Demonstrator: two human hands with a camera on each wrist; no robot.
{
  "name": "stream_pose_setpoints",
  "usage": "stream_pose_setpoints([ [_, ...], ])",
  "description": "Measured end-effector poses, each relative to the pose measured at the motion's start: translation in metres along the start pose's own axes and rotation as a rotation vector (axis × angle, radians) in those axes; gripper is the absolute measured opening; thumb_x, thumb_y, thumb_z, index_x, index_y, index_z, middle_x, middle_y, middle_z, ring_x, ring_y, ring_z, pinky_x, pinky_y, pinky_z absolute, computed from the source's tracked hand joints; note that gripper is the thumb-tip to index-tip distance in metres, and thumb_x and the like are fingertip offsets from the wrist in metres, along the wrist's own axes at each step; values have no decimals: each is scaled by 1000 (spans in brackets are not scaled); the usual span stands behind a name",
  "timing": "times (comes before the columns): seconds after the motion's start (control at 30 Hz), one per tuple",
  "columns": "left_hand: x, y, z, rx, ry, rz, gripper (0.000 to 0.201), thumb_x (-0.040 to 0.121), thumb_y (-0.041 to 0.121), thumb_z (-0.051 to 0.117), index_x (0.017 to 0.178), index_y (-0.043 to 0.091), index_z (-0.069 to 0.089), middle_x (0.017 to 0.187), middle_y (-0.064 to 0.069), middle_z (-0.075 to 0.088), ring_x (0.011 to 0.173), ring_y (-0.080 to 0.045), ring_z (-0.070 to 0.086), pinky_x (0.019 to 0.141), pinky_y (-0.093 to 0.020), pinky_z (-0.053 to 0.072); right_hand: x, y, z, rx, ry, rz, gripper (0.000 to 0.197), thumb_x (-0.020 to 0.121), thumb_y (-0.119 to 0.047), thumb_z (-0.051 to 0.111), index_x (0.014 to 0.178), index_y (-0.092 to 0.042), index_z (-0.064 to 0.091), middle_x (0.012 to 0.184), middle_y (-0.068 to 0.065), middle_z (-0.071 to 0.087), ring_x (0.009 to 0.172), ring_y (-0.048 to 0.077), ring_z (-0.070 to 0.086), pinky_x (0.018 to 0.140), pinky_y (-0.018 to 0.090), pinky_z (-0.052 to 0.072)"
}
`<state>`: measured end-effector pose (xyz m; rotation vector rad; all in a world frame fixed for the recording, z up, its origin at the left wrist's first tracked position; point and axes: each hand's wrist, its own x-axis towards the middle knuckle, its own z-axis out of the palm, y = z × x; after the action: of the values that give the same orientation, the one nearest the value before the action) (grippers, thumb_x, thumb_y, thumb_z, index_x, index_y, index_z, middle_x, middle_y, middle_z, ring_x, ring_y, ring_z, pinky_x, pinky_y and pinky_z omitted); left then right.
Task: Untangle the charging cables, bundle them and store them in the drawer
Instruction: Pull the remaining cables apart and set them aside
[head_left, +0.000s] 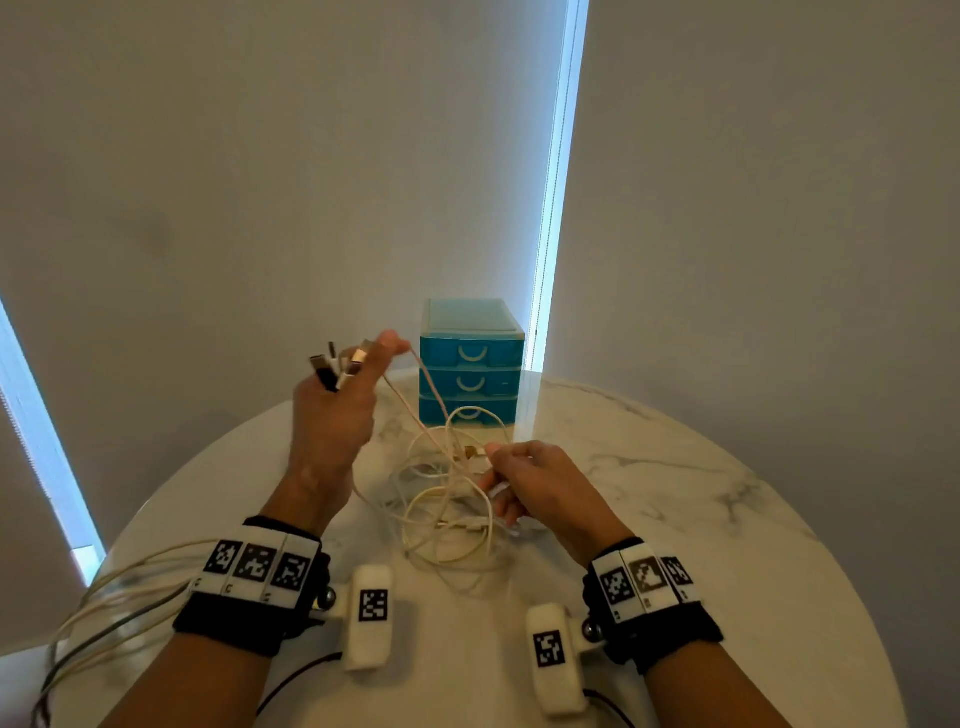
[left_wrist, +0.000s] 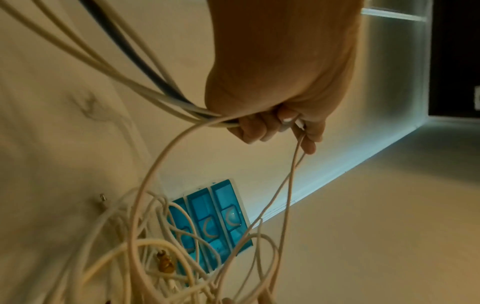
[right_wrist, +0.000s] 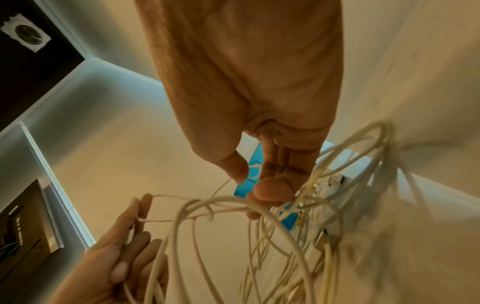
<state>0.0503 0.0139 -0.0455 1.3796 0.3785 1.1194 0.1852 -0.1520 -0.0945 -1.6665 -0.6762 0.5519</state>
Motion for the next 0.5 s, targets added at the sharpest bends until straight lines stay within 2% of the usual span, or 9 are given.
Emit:
stream_pose_setpoints([
  [0.07, 2, -2, -3, -45, 13, 1, 36, 95, 57, 71, 112, 27, 84, 57, 8, 33, 49, -9, 26, 44, -23, 26, 0, 0, 1, 83, 52, -15, 32, 111, -30, 58, 116, 0, 68, 79, 4, 79, 57, 12, 64, 53, 24, 53],
  [0.1, 2, -3, -3, -46, -25, 4, 38, 95, 59, 70, 114, 29, 83, 58, 6, 30, 51, -11, 24, 44, -25, 24, -1, -2, 0, 110, 121, -54, 27, 110, -29, 59, 121, -5, 64, 84, 6, 80, 58, 12, 64, 53, 24, 52],
  [0.2, -6, -2, 1, 48, -285, -16, 36, 98, 57, 66, 115, 29, 81, 59, 4, 31, 54, -14, 24, 50, -30, 20, -8, -13, -6, 144, 352, -227, 20, 109, -35, 61, 125, -23, 61, 94, 5, 76, 61, 7, 63, 54, 21, 50],
  [0.27, -12, 0, 6, 165, -450, -24, 34, 101, 54, 65, 116, 28, 81, 56, 9, 38, 52, -12, 26, 49, -29, 22, -11, -19, -9, 133, 337, -327, 20, 108, -42, 61, 126, -34, 66, 95, -1, 74, 65, 2, 62, 58, 18, 48],
  [0.37, -17, 1, 10, 212, -524, -19, 35, 104, 50, 62, 124, 25, 76, 53, 14, 46, 50, -9, 30, 47, -22, 27, -12, -18, -2, 18, 175, -394, 25, 105, -41, 67, 129, -40, 73, 93, -6, 72, 74, 0, 66, 63, 14, 51],
  [0.43, -17, 3, 9, 201, -565, -6, 34, 106, 48, 60, 126, 25, 75, 55, 9, 45, 49, -9, 31, 47, -23, 28, -10, -14, 2, -56, 166, -407, 29, 101, -38, 74, 130, -40, 74, 94, -7, 73, 81, 2, 71, 68, 15, 54],
  [0.5, -19, 5, 8, 198, -640, -11, 31, 107, 47, 59, 123, 26, 75, 58, 3, 43, 50, -12, 30, 46, -24, 27, -11, -12, 1, -36, 212, -404, 22, 97, -42, 77, 119, -37, 78, 91, -8, 76, 77, 2, 72, 66, 16, 54],
])
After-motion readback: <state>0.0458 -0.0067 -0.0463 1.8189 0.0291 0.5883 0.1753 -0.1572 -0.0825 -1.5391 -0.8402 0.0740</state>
